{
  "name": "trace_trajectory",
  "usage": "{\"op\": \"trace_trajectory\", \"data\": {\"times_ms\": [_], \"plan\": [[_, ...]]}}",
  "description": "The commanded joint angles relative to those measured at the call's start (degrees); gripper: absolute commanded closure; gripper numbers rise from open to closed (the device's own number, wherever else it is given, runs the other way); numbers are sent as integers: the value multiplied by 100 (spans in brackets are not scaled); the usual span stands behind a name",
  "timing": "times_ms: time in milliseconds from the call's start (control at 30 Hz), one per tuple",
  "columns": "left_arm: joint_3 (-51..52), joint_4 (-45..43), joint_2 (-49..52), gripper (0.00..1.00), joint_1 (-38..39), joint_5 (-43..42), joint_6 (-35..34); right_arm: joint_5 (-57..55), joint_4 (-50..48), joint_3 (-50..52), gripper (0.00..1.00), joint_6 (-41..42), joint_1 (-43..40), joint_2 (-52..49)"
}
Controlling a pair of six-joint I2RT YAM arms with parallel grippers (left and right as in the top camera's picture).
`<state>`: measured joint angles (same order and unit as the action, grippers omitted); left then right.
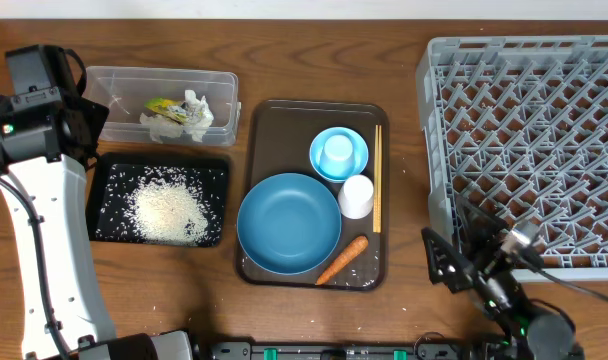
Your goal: Sort waste into correct bins and load items into the dishwasher rack
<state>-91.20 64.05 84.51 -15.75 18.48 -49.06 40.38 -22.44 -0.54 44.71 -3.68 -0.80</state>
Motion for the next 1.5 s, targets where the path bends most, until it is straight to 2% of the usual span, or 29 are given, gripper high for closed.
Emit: {"op": "trace_trajectory", "data": {"times_ms": [0, 67, 233, 433, 567, 667, 833, 967, 1100, 1467], "plan": [[24, 9, 20, 2, -26, 153, 72, 136, -105, -238, 1, 988, 0, 9], [24, 9, 20, 2, -26, 153, 72, 87, 116, -494, 1, 896, -2, -76], [24, 9, 20, 2, -26, 155, 72, 105, 1379, -1652, 1, -129, 0, -896], [24, 9, 20, 2, -26, 153, 72, 181, 3394, -3348, 1, -1545, 17, -2706], [24, 9, 20, 2, -26, 153, 72, 85, 4623, -4367, 1, -2417, 339, -3926], [24, 9, 20, 2, -26, 153, 72, -463, 5403, -5110, 1, -2734, 901, -4824], [24, 9, 20, 1, -26, 153, 72, -2441, 6579, -6188, 1, -2804, 2240, -6140], [24, 9, 20, 1, -26, 153, 72, -3637, 6926, -6671, 1, -2640, 3064, -7047], [24, 9, 20, 1, -26, 153, 72, -4345, 6682, -6697, 1, -2632, 3467, -7648], [24, 9, 20, 1, -26, 153, 72, -4264, 6330, -6695, 1, -2529, 3552, -9029]]}}
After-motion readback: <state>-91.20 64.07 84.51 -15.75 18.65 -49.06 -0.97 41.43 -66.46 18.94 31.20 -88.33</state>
